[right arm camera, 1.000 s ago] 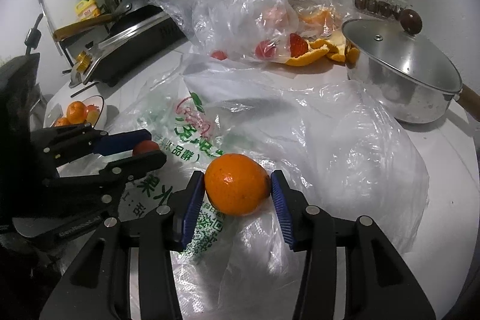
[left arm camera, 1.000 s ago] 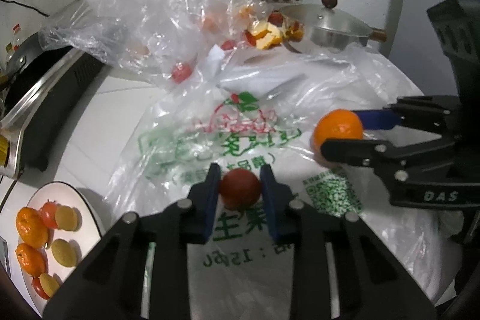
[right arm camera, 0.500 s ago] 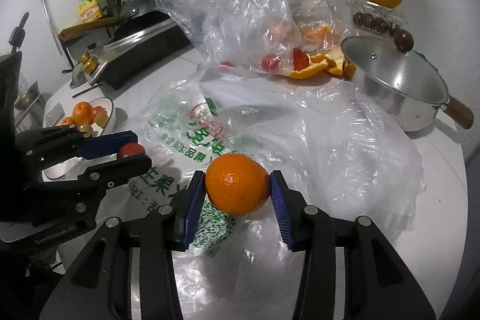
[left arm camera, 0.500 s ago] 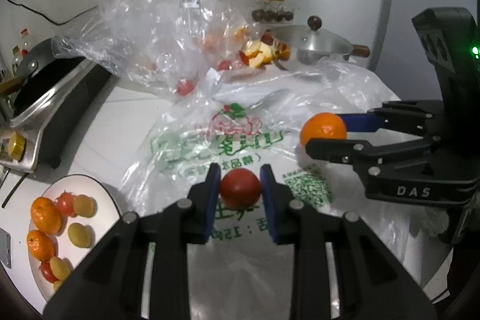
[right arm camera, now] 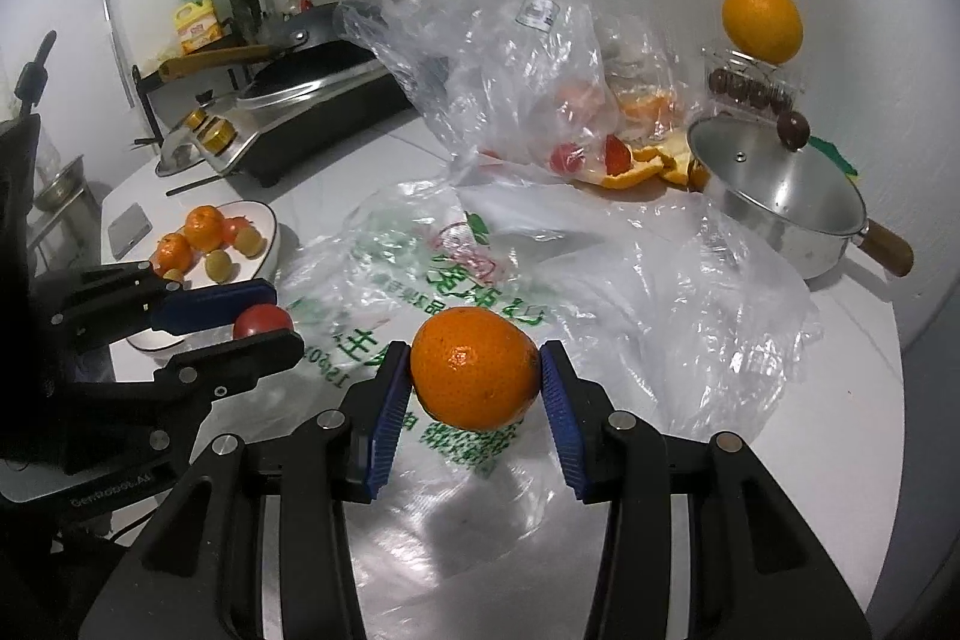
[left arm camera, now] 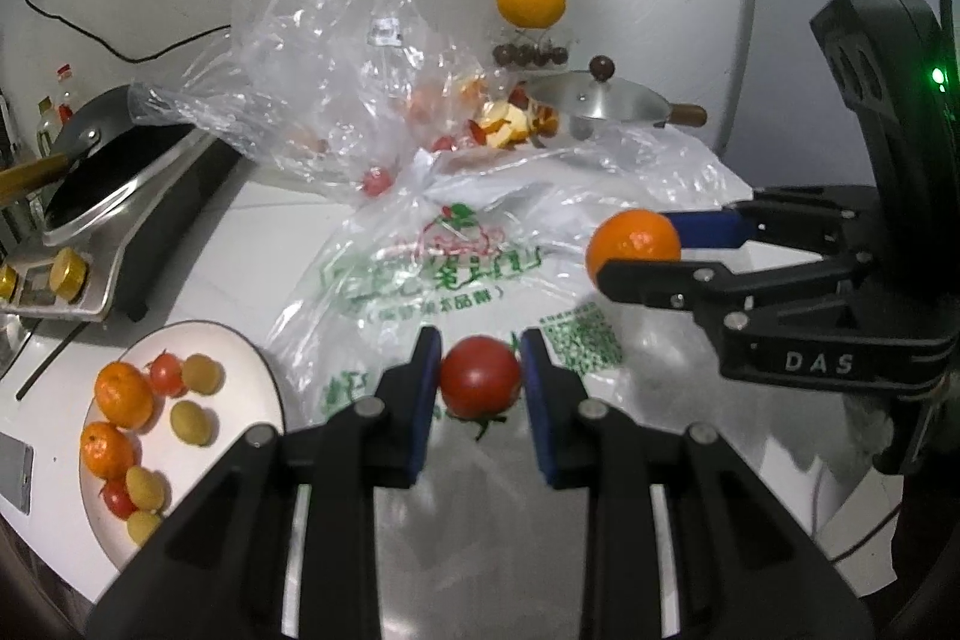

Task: Organize fruits
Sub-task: 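Carry the orange in the right tool and the tomato in the left tool over the plate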

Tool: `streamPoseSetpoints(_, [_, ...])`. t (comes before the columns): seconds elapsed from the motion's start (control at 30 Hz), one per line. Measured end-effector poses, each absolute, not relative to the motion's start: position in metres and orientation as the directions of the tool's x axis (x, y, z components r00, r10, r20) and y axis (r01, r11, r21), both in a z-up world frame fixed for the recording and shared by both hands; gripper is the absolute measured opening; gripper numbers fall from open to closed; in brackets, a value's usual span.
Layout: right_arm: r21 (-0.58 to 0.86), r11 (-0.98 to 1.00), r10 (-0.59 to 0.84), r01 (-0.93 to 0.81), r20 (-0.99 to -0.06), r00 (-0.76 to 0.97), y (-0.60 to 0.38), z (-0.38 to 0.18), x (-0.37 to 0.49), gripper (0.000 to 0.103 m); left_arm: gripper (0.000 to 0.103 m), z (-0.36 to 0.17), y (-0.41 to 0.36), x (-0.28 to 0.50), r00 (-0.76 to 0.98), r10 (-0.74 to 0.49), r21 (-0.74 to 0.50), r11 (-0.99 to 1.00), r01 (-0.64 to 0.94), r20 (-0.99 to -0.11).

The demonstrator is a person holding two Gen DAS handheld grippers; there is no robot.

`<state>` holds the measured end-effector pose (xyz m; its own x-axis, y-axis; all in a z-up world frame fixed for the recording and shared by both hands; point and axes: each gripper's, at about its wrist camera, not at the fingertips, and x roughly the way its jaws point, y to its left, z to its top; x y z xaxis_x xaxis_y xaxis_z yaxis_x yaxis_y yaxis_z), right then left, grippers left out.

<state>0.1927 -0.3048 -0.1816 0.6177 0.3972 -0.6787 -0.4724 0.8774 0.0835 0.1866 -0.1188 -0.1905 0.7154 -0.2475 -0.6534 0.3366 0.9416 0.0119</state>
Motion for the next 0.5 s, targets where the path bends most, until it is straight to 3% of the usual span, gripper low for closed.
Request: streamPoseSetpoints(0.5, [0.035, 0.864, 0.397, -0.502, -0.660, 0.638, -0.263, -0.162, 0.157, 0.046, 0.028, -0.178, -0.072, 0.142, 0.743, -0.249, -0.016, 0.952, 0.306, -0.622])
